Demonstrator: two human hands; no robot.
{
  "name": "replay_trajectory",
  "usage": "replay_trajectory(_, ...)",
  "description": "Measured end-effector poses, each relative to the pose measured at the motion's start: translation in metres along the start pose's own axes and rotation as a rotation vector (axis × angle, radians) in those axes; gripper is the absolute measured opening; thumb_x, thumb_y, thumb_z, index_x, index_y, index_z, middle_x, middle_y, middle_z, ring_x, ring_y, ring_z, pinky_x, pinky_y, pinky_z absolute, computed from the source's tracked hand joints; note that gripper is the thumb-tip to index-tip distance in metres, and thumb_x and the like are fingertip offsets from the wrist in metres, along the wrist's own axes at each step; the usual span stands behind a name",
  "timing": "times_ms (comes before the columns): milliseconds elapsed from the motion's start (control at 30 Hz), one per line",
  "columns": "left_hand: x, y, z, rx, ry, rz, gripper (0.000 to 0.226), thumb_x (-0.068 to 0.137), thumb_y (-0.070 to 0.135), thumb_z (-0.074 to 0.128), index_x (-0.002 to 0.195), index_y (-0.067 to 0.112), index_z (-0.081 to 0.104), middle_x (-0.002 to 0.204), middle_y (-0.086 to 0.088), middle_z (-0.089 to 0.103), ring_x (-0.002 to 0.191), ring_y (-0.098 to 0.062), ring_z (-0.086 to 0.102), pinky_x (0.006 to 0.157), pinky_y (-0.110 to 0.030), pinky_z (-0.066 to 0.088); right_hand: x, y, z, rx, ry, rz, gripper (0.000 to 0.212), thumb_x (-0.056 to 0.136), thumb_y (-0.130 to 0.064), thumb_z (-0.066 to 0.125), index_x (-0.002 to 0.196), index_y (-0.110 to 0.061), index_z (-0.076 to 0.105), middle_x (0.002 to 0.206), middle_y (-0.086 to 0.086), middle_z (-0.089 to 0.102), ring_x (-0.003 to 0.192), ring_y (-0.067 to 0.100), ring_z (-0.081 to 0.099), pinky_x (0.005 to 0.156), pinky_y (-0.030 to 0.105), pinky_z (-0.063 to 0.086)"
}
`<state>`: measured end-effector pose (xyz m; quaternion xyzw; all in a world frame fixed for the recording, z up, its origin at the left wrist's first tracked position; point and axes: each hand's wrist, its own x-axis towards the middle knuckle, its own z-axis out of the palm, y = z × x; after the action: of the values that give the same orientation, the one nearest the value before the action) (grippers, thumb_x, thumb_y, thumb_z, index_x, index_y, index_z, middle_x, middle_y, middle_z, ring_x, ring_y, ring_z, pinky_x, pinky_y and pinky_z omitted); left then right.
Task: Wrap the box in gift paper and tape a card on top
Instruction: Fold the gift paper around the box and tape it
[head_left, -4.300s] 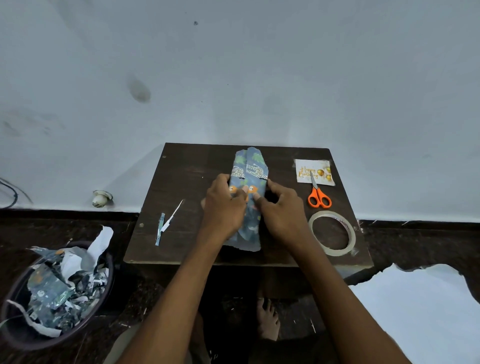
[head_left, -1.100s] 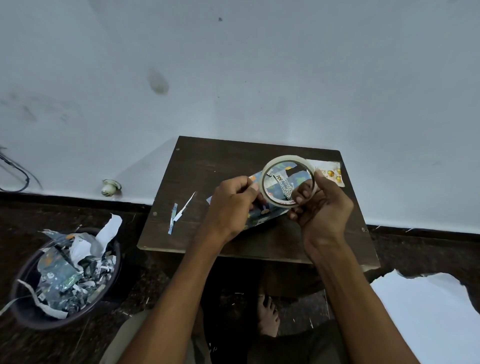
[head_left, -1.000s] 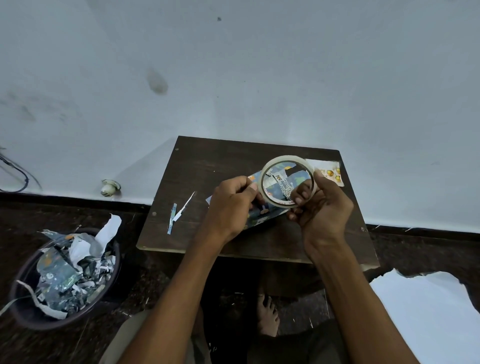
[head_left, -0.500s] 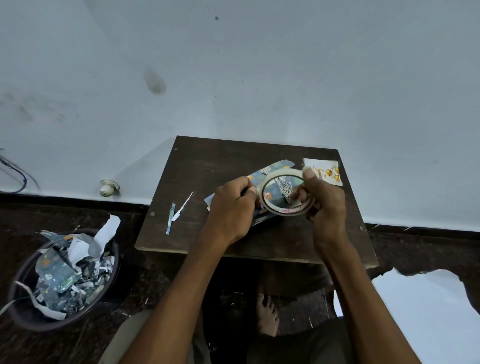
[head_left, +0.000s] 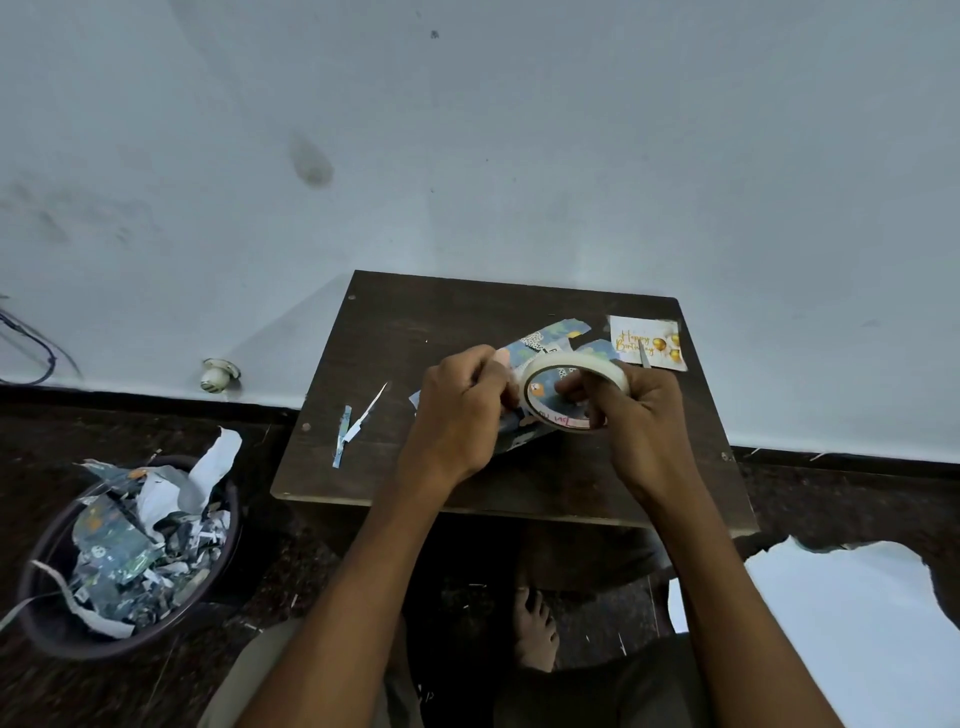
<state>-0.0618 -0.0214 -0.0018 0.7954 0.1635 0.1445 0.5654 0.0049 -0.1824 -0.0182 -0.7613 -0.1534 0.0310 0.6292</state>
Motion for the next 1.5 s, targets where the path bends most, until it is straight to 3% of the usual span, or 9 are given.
replay_trajectory(167,0.007,-0.007,0.0,-0.037,0.094,-0.008,0.017,0.102,0.016,0.054,0.092,0.012,0.067,0.08,-0.002,0.07,0.063,-0.012,0.065,0.058,-0.024,0.052,0.005,0.005,-0.003,0.067,-0.039,-0.065,0.046,0.098,-0.026,0.043,0.061,-0.004,0.059,0.088,0.013,0.077,0.093,0.023,0.074,0.086,0.039,0.057)
replay_trajectory(333,0.012,-0.008,-0.002,0.283,0.087,0.096,0.041,0.093,0.002,0.061,0.132,0.015,0.064,0.132,0.003,0.059,0.117,-0.015,0.061,0.09,-0.033,0.059,0.006,0.011,-0.006,0.133,-0.044,-0.078,0.053,0.104,-0.031,0.041,0.063,-0.003,0.062,0.093,0.013,0.078,0.097,0.027,0.074,0.095,0.043,0.055)
replay_trajectory(500,0.008,0.003,-0.003,0.664,0.172,0.159,0.037,0.091,0.02,0.067,0.127,0.027,0.07,0.123,0.005,0.071,0.111,-0.019,0.064,0.085,-0.033,0.048,0.006,0.012,-0.002,0.087,-0.059,-0.092,0.054,0.101,-0.034,0.042,0.066,-0.001,0.067,0.096,0.012,0.078,0.099,0.024,0.073,0.097,0.042,0.053)
replay_trajectory(667,0.019,-0.008,-0.001,0.638,0.201,0.251,0.033,0.079,0.017,0.08,0.111,0.026,0.075,0.105,0.004,0.07,0.104,-0.017,0.051,0.089,-0.029,0.031,0.004,0.01,-0.001,0.099,-0.064,-0.097,0.06,0.093,-0.045,0.047,0.068,0.007,0.066,0.096,0.009,0.079,0.102,0.02,0.073,0.094,0.027,0.053)
replay_trajectory(833,0.027,-0.018,0.001,0.545,0.229,0.265,0.026,0.077,0.006,0.078,0.102,0.015,0.076,0.099,-0.001,0.072,0.093,-0.023,0.065,0.084,-0.044,0.054,0.004,0.012,-0.003,0.065,-0.089,-0.102,0.05,0.097,-0.032,0.046,0.067,0.001,0.068,0.098,0.007,0.079,0.105,0.016,0.072,0.095,0.027,0.053)
replay_trajectory(1033,0.031,-0.022,0.003,0.552,0.286,0.197,0.007,0.089,0.011,0.069,0.087,0.014,0.075,0.09,-0.001,0.076,0.081,-0.019,0.068,0.07,-0.041,0.057,0.001,0.008,-0.003,0.004,-0.099,-0.067,0.041,0.092,-0.022,0.046,0.068,-0.002,0.073,0.091,0.002,0.078,0.099,0.015,0.072,0.087,0.024,0.052)
replay_trajectory(1167,0.03,-0.017,0.004,0.58,0.297,0.188,0.005,0.094,0.017,0.066,0.099,0.016,0.065,0.102,0.0,0.068,0.099,-0.024,0.061,0.09,-0.042,0.041,0.0,0.005,-0.001,-0.003,-0.103,-0.062,0.038,0.091,-0.022,0.046,0.064,-0.018,0.073,0.087,-0.001,0.078,0.096,0.016,0.072,0.085,0.027,0.053)
replay_trajectory(1267,0.03,-0.015,-0.001,0.576,0.209,0.063,0.036,0.093,0.023,0.068,0.125,0.017,0.054,0.126,-0.002,0.064,0.118,-0.025,0.057,0.1,-0.045,0.039,0.0,0.006,-0.001,-0.011,-0.103,-0.053,0.039,0.091,-0.023,0.045,0.064,-0.017,0.073,0.089,0.001,0.078,0.097,0.018,0.072,0.086,0.032,0.054)
replay_trajectory(1500,0.034,-0.021,-0.009,0.559,0.298,0.1,0.026,0.089,0.012,0.069,0.114,0.013,0.067,0.113,-0.004,0.072,0.106,-0.025,0.065,0.098,-0.046,0.047,-0.001,0.003,0.001,-0.048,-0.088,-0.035,0.038,0.091,-0.023,0.047,0.062,-0.017,0.072,0.082,0.002,0.075,0.091,0.018,0.07,0.081,0.027,0.051)
